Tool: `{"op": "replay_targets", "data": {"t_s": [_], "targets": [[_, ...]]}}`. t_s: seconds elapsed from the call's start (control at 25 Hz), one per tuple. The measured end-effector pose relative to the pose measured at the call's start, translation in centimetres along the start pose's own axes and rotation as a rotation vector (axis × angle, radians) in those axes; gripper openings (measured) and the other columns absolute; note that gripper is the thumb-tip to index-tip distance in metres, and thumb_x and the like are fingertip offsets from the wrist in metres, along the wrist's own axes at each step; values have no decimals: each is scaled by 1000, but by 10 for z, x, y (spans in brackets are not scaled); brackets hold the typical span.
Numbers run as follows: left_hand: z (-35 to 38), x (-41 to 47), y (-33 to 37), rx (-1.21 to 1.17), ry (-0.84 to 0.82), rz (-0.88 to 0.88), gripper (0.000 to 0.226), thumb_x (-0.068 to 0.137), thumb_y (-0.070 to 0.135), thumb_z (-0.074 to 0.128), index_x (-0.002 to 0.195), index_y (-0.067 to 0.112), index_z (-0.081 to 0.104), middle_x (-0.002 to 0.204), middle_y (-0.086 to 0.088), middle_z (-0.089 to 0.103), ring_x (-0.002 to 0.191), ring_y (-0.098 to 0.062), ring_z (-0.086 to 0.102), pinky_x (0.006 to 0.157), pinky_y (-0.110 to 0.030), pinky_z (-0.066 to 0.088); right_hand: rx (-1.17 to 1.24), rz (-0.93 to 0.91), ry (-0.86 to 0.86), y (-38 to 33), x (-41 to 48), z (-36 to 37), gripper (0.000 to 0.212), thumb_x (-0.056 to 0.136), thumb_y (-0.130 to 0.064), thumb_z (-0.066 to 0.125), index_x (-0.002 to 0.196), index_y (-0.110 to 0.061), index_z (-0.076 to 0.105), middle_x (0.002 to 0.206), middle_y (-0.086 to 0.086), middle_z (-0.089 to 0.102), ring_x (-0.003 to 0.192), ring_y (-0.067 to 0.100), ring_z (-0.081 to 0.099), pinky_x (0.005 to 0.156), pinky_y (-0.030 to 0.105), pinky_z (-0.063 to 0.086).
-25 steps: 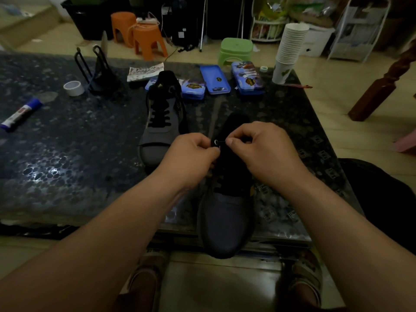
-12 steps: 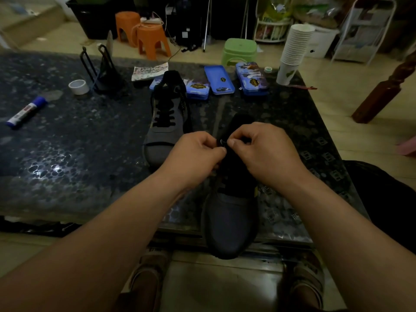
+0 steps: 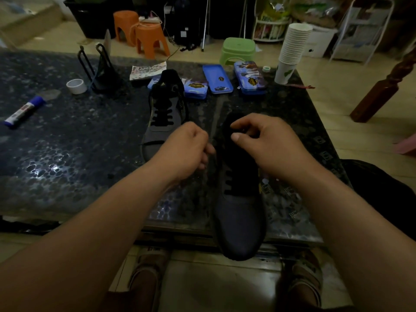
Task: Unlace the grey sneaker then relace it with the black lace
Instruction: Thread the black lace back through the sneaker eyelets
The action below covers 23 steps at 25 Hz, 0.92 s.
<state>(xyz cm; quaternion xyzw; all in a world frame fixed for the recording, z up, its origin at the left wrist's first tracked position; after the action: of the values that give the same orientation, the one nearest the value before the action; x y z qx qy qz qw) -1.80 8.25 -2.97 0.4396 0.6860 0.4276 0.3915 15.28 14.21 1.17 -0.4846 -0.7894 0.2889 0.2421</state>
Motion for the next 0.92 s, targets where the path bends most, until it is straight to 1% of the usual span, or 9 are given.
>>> {"op": "replay_targets", "data": {"t_s": [0.08, 0.16, 0.2, 0.28, 0.4, 0.48, 0.6, 0.76, 0.92], "targets": [[-19, 4, -7, -383, 136, -126, 17, 103, 8, 39, 97, 7, 55, 102, -14, 73, 70, -16, 68, 62, -32, 57, 284, 128, -30, 7, -1, -13, 17, 96, -28, 72, 113, -28, 72, 90, -2, 73, 70, 7, 64, 63, 23, 53], [-23, 6, -9, -827, 141, -212, 15, 101, 5, 37, 102, 6, 51, 102, -14, 75, 82, -22, 77, 68, -34, 63, 488, 200, -47, 11, -2, -19, 13, 99, -21, 69, 111, -24, 72, 88, 0, 76, 68, 8, 65, 62, 22, 55], [-21, 6, -6, -876, 114, -201, 14, 102, 6, 37, 100, 7, 51, 98, -13, 75, 83, -24, 78, 73, -39, 64, 517, 201, -64, 11, -2, -17, 13, 100, -17, 67, 111, -22, 72, 85, 0, 76, 69, 9, 66, 62, 22, 56], [-14, 6, 1, -548, 75, -95, 12, 105, 15, 43, 99, 11, 52, 92, -10, 75, 79, -23, 75, 83, -45, 63, 503, 182, -107, 8, -4, -7, 13, 100, -14, 65, 111, -18, 72, 82, 0, 76, 65, 9, 65, 62, 23, 56], [-1, 1, 7, 28, 8, 96, 10, 103, 27, 58, 101, 19, 53, 92, -6, 70, 80, -23, 70, 84, -48, 60, 475, 194, -111, 8, -6, -1, 12, 101, -14, 66, 109, -18, 73, 83, 1, 76, 66, 10, 67, 66, 25, 59], [0, 0, 6, 224, -37, 137, 13, 99, 30, 64, 106, 25, 55, 96, 0, 66, 86, -22, 69, 84, -48, 59, 459, 191, -101, 7, -6, -4, 12, 101, -15, 66, 108, -20, 73, 84, 0, 77, 67, 9, 68, 66, 25, 59], [1, -3, 12, 431, -31, 241, 9, 99, 28, 67, 99, 26, 59, 89, 5, 64, 80, -14, 63, 71, -36, 54, 429, 177, -103, 5, -7, -6, 11, 101, -17, 66, 108, -21, 73, 87, 0, 77, 68, 8, 69, 65, 20, 58], [-9, -1, 17, 388, -12, 231, 16, 100, 26, 66, 85, 23, 61, 78, 0, 64, 65, -11, 55, 62, -31, 45, 484, 174, -41, 4, -8, -12, 12, 102, -16, 63, 107, -18, 73, 89, 3, 76, 73, 12, 73, 67, 22, 59], [-48, 12, -1, -90, 153, -32, 12, 85, 19, 66, 74, 18, 62, 69, -9, 57, 57, -20, 47, 55, -29, 34, 500, 141, 155, 10, -2, -31, 18, 104, -15, 57, 104, -21, 74, 92, -2, 78, 87, 10, 74, 79, 24, 60]]}}
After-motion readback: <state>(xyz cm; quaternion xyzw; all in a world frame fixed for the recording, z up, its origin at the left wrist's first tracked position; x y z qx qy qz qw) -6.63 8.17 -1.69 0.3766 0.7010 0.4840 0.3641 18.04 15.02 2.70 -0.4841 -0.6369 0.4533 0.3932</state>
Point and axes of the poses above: each hand's wrist, its own x-axis towards the middle knuckle, its own z-axis out of the palm, y = z × x, the point moved 7 cm from there along x, towards the middle knuckle
